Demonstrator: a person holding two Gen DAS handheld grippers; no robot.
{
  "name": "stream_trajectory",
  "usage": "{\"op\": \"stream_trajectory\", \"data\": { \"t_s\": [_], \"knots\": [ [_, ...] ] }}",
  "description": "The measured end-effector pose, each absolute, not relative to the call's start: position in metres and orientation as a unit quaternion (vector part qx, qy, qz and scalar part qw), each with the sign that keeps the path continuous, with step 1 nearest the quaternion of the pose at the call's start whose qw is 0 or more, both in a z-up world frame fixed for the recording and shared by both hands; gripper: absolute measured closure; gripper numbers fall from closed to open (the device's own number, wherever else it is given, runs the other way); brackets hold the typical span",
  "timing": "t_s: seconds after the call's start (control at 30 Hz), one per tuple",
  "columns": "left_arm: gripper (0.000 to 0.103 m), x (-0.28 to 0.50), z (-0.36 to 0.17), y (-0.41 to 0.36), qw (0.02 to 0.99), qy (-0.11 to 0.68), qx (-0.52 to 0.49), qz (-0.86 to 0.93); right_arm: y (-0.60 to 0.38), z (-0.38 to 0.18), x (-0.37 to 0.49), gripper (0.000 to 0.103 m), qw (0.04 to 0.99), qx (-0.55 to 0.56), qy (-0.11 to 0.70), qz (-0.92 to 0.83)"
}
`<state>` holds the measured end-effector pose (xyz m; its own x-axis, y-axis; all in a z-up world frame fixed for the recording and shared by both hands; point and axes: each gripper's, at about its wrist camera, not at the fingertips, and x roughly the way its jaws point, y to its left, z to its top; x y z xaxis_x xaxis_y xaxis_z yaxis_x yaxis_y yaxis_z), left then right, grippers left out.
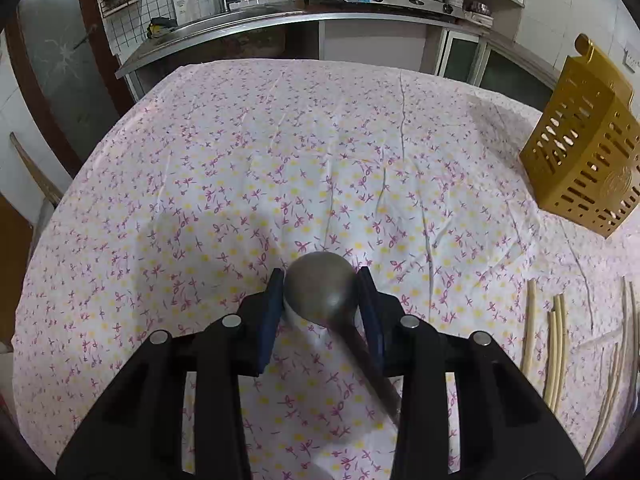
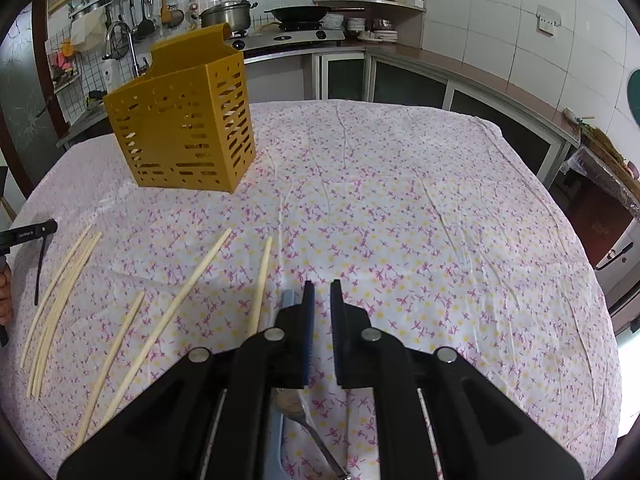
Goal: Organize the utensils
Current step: 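Grasp the grey ladle with the left tool while the right tool grasps the green-handled fork and blue spatula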
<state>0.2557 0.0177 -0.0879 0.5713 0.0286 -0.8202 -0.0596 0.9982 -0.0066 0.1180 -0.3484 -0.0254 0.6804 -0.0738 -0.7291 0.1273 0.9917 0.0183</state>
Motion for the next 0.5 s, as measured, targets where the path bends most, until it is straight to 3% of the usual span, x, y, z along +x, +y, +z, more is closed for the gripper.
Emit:
{"op": "stream_trajectory", "data": {
  "t_s": [0.5],
  "knots": [
    [0.068,0.231,-0.045,0.028,0.911,0.409,-0.042,-0.003,-0.365,-0.003,0.109,0.095,0.921,0.053,0.382,-0.052]
  ]
}}
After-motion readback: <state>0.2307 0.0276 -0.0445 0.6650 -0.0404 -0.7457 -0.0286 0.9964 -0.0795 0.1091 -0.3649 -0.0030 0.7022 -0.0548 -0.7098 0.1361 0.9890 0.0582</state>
